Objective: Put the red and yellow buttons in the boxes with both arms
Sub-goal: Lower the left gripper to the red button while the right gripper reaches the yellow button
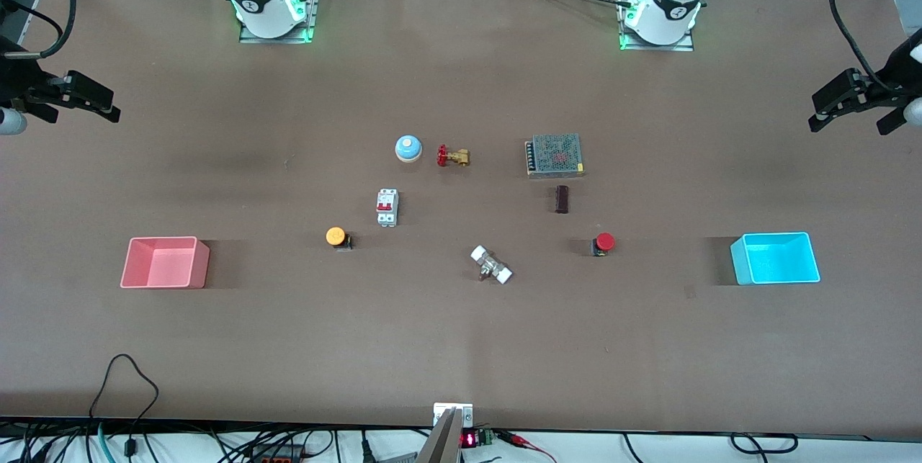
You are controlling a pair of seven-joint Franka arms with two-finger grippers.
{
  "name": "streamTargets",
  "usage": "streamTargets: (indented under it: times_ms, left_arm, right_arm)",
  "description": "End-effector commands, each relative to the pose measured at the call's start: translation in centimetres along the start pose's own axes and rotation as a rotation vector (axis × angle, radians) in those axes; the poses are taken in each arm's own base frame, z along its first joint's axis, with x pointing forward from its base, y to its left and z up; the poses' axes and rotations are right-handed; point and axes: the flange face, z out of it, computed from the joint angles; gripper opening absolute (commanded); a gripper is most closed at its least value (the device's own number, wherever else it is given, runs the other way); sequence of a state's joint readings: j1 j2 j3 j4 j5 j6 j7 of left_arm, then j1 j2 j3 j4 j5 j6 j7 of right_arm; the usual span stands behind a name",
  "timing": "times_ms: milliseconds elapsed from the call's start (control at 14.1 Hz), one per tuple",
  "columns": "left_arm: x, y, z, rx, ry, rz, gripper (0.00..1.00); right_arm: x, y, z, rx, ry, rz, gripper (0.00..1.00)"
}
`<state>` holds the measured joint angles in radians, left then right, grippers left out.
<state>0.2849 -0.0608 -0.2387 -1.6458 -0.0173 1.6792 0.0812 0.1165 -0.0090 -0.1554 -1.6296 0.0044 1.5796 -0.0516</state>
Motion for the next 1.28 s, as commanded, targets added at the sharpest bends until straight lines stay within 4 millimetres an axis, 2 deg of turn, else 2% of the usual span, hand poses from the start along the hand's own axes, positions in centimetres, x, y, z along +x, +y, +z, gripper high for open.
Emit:
streamTargets:
  times_ms: [0,355,496,567,638,780,922,993,1206]
  left_arm:
    - [-0.5,-0.3,-0.9,-0.017,-0.002,0.014,1.00]
    - [-0.4,-0.4,-0.7,-0.017,-0.005,0.011,1.00]
    - [-0.3,-0.4,-0.7,-0.015,-0.004,0.010,1.00]
    - [-0.2,-0.6,-0.5,-0.006,-0.003,0.011,1.00]
    - [0.3,-0.1,0.5,-0.011,-0.021,0.007,1.00]
    - [0.7,0.0,1.5,-0.016,-0.038,0.008,1.00]
    - [1.9,0.8,4.5,-0.046,-0.082,0.023,1.00]
    - [2.7,2.2,6.1,-0.058,-0.098,0.051,1.00]
    - [4.4,5.0,9.7,-0.079,-0.096,0.038,1.00]
  right_arm:
    - [-1.2,-0.1,-0.4,-0.001,0.016,0.001,1.00]
    - [-0.9,0.1,-0.3,-0.003,0.019,-0.002,1.00]
    - [-0.3,-0.1,0.6,-0.004,0.001,-0.003,1.00]
    - [0.4,-0.2,1.9,-0.005,-0.022,-0.009,1.00]
    - [1.1,-0.4,3.2,-0.006,-0.045,-0.011,1.00]
    - [3.1,-2.9,6.0,-0.016,-0.057,-0.041,1.00]
    - [5.4,-4.9,9.5,0.009,-0.051,-0.055,1.00]
    - [6.4,-6.0,11.2,0.034,-0.051,-0.060,1.00]
    - [8.4,-11.9,15.8,0.031,-0.037,-0.138,1.00]
